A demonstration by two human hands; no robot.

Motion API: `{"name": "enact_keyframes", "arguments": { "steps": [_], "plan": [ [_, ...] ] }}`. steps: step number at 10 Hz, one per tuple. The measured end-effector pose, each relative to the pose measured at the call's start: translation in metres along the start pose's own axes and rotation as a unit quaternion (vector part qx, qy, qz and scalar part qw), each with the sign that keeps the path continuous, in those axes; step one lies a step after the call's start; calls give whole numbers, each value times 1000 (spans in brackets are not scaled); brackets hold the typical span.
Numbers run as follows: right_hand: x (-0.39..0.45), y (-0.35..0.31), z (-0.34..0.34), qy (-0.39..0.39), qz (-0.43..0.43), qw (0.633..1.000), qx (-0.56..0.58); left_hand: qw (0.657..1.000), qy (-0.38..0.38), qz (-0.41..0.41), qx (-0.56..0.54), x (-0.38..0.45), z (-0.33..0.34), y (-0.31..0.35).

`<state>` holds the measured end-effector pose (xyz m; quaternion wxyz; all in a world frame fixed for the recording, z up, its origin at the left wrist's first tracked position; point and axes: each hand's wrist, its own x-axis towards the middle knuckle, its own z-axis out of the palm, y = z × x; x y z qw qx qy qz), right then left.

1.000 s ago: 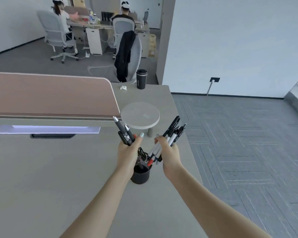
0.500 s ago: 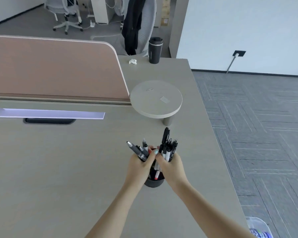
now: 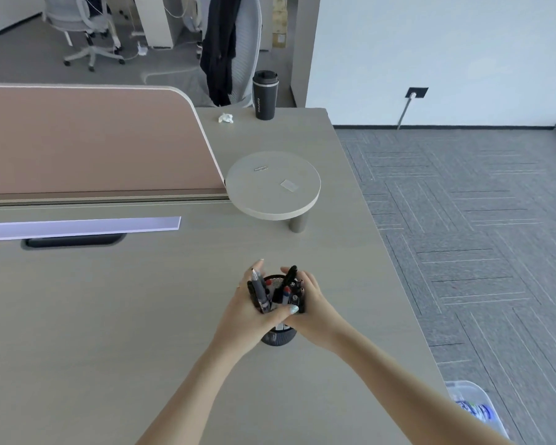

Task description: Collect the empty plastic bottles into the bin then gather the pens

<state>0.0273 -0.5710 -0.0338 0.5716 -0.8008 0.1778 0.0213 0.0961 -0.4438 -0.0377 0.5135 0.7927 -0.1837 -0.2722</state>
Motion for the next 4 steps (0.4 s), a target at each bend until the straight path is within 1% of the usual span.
{"name": "enact_keyframes", "arguments": {
  "steps": [1,2,3,4],
  "plan": [
    [-1,1,-3,-21,8,1000,-20,1000,-1,-2,12,-4,-3,-3],
    [-6,3,-3,-29,40,999,-19,1000,-4,5,25,-10,-5,-3],
    [-18,8,-8,-33,55,998,-12,996,3,9,90,-22,-6,-1],
    [-42,1,-23,3,47,999,6,990,42,17,134,-42,-11,2]
  ]
}}
